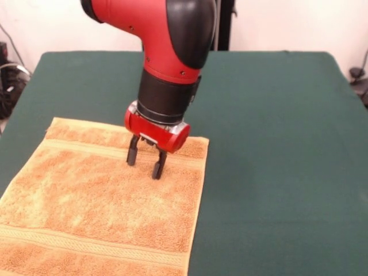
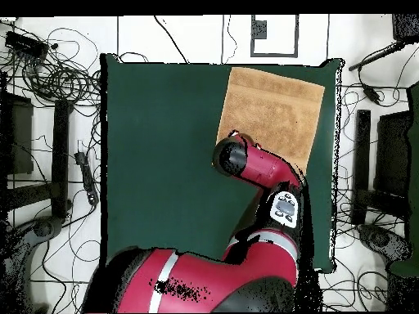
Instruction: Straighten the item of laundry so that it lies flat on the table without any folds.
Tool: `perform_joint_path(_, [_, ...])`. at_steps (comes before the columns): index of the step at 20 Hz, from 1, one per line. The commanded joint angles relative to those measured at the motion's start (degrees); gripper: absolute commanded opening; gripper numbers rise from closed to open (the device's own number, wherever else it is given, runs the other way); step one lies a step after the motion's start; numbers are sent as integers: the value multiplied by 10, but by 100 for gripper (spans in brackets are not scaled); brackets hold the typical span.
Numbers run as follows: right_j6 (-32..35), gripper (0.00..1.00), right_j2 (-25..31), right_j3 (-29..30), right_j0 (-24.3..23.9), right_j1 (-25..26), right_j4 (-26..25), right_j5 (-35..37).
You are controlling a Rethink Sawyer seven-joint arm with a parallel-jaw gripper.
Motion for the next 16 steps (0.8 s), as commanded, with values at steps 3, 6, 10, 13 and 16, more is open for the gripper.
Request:
perform_joint_path(3, [153, 100, 76, 107, 35, 44, 41, 22])
perform_joint_path(6, [146, 100, 82, 118, 31, 36, 43, 17])
perform_joint_path(10, [141, 100, 97, 135, 22, 27, 44, 4])
perform_joint_path(13, [139, 100, 101, 142, 23, 26, 45, -3])
perform_joint_path(16, [138, 100, 101, 145, 27, 25, 48, -3])
